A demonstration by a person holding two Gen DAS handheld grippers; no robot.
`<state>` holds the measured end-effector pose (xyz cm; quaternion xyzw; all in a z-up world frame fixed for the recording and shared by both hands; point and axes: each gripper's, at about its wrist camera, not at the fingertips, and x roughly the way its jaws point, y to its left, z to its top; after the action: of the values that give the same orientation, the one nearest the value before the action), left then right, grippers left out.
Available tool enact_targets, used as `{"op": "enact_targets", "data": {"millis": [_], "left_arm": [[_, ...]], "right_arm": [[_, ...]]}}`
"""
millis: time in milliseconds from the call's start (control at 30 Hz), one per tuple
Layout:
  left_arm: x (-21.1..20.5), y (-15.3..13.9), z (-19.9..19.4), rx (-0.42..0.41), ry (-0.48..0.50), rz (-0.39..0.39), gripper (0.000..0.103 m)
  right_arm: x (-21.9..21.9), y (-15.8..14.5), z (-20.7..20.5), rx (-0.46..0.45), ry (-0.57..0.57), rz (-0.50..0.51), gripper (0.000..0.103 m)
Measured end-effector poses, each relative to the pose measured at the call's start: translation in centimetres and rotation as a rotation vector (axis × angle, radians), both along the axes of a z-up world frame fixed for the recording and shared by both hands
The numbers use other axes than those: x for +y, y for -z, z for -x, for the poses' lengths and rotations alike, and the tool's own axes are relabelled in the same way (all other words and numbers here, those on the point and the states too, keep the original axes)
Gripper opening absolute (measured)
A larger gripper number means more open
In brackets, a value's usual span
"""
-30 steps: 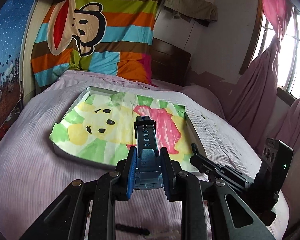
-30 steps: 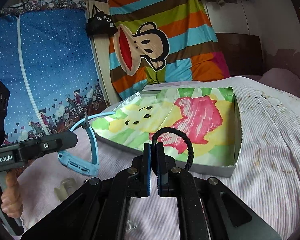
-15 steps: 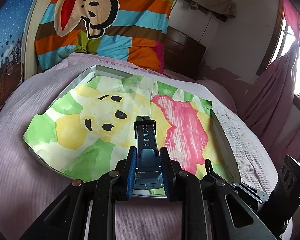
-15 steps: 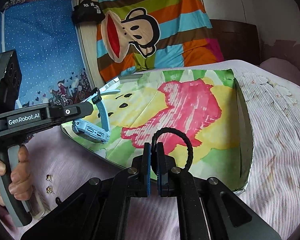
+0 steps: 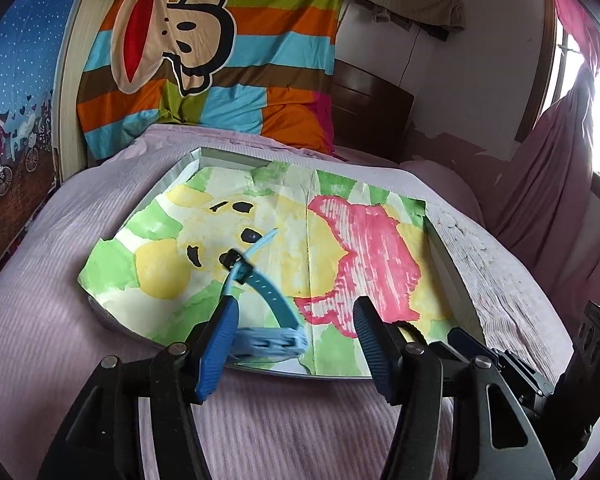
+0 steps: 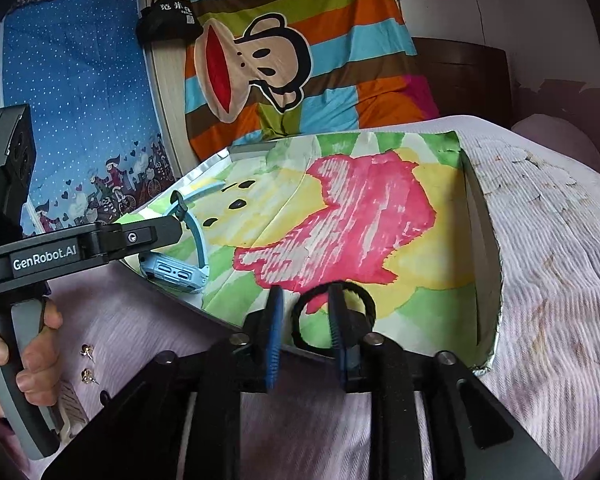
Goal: Organize jewelry
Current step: 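Lower the black rubber ring into the tray and open the right tool, then grasp the beige hair clip with the left tool while the right tool grasps the green-bead keychain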
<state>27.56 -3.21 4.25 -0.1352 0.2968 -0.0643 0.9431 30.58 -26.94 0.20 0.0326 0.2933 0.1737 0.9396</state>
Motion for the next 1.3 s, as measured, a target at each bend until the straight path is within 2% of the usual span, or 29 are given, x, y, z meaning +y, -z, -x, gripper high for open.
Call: {"op": "enact_targets", "data": {"millis": [33,167,233,333,400,433,633,767,833,1000,1300], "left_arm": [[0.0,-0.2,0.4,-0.007,-0.004,-0.011,0.058],[0.2,-1.5,2.7,-0.069,-0.026,-0.026,0.075],[0.6,-2.0,4.1,-0.102,-0.039,-0.030,0.078],[1.1,-2.7,6.0,-0.140,-0.059,-0.040,0.083],[1.4,-3.1,7.5,-0.171,-0.072,-0.051,0.093],[1.5,-3.2,8.2,-0.186,-0.077,-0.055,0.095],[2.4,-3.3,12.1,-0.238,-0.091,-0.055,0.103],[3.0,-3.0,14.4,-0.259,-0.089,-0.069,0.103],[3.3,-2.6,15.4,-0.262,-0.091,-0.079,0.103],[4.8,-1.7,17.5,-0.254,-0.096,-0.096,0.103],[5.8,0.3,19.8,-0.231,-0.061,-0.144,0.103]], "right_arm": [[-0.2,-0.2,0.3,-0.014,0.009,-0.005,0.037],[-0.9,-1.1,2.2,-0.086,0.046,-0.017,0.040],[-1.3,-1.8,3.3,-0.127,0.066,-0.030,0.051],[-1.7,-2.8,4.9,-0.177,0.087,-0.046,0.059],[-2.0,-3.6,5.9,-0.205,0.099,-0.059,0.067],[-2.2,-4.1,6.6,-0.221,0.100,-0.069,0.074],[-1.8,-5.7,10.1,-0.284,0.099,-0.075,0.091],[-1.5,-6.2,13.2,-0.321,0.098,-0.082,0.094],[-1.3,-6.4,14.5,-0.338,0.088,-0.073,0.100],[-0.5,-6.8,17.3,-0.366,0.058,-0.030,0.101],[0.3,-4.9,19.3,-0.313,0.021,-0.001,0.101]]}}
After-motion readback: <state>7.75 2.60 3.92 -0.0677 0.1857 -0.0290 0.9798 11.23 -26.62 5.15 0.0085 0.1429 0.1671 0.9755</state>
